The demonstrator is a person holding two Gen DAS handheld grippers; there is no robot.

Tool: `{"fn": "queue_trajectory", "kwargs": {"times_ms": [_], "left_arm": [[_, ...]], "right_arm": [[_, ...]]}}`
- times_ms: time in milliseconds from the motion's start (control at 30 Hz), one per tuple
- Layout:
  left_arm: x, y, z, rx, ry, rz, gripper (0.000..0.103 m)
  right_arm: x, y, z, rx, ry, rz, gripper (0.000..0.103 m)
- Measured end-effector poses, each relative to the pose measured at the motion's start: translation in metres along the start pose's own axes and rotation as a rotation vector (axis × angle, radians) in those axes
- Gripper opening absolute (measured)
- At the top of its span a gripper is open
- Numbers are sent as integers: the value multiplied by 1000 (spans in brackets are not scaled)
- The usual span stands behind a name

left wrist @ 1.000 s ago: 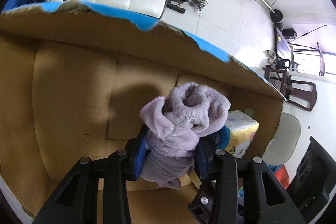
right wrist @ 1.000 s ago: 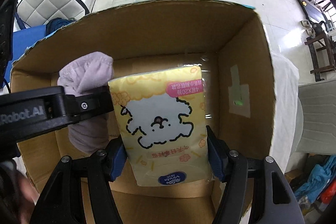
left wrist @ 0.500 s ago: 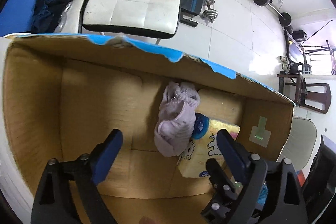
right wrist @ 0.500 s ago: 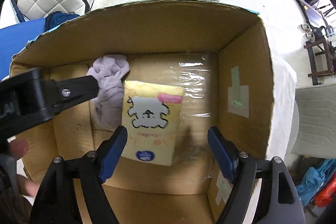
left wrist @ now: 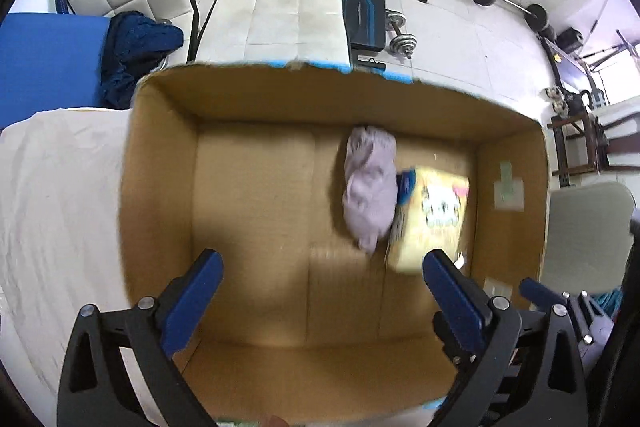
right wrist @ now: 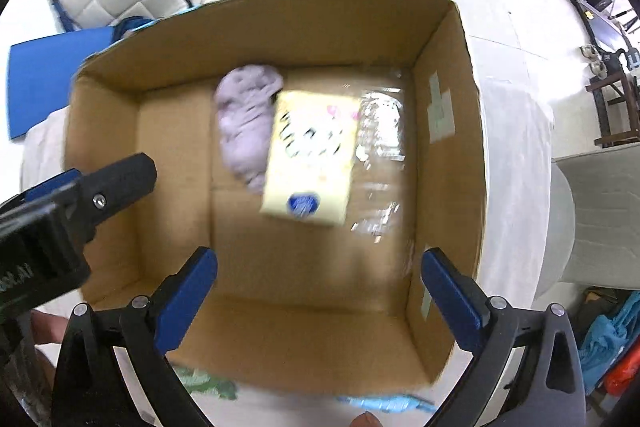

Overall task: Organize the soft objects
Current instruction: 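Lift both open tools out of the box toward the snack bags, then grasp the green snack bag with the left tool while the right tool approaches the red bag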

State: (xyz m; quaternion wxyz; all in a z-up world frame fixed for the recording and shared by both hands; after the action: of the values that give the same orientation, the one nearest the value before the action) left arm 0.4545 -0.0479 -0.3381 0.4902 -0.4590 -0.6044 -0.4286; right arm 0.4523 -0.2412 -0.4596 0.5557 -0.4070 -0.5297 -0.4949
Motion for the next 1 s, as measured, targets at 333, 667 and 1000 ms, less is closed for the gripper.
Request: {"fn": "queue_trajectory", "kwargs": {"times_ms": [333,667,1000], "left_arm": [[64,-85,46,-45,83,-127,103],[41,-196,82,-133,152,-28,103],[-56,-257,109,-343,282,188,103]], "right_arm": [[48,-100,21,44,46,-35,103],[-5,-191,33,78,85,116,103],[-61,-206,80,151,97,175,103]]}}
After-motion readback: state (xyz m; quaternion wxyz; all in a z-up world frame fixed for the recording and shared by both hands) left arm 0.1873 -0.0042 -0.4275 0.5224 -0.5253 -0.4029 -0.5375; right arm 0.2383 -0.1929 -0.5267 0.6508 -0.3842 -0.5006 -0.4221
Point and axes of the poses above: each gripper's, at about its wrist camera, not at the fingertips, and x roughly against the way its jaws point, z to its left, y to its top, the point moved 5 cm from there along -x, roughly the way its jaws point, and after that the axes turned 15 degrees about x, right-handed, at the moved point
